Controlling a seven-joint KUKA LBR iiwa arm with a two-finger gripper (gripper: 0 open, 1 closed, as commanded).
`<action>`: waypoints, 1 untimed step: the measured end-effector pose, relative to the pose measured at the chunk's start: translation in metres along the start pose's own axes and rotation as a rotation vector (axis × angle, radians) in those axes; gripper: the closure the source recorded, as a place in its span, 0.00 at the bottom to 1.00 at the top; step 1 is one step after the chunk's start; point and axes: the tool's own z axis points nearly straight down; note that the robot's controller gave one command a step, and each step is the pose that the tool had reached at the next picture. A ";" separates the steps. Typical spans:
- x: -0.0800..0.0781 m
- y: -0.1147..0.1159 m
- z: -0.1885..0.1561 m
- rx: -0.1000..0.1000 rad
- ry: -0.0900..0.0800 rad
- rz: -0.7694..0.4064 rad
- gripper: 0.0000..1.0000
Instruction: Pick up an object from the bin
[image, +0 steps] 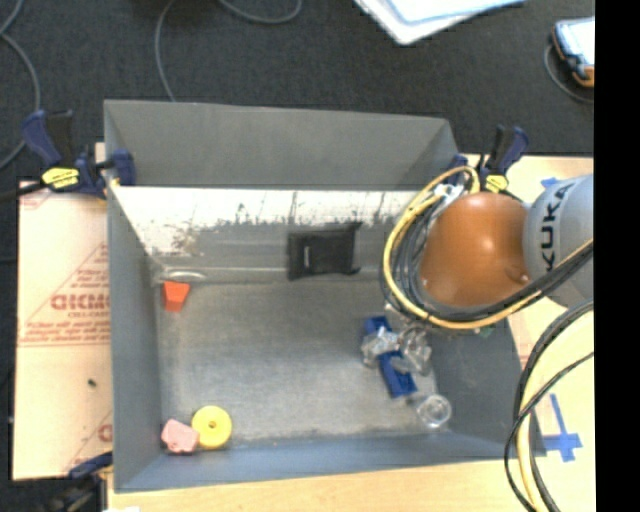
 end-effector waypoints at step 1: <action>0.000 0.000 0.000 -0.001 0.000 0.002 1.00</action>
Offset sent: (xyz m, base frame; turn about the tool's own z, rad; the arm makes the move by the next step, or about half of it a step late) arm -0.0255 0.0012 0.0972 -0.0275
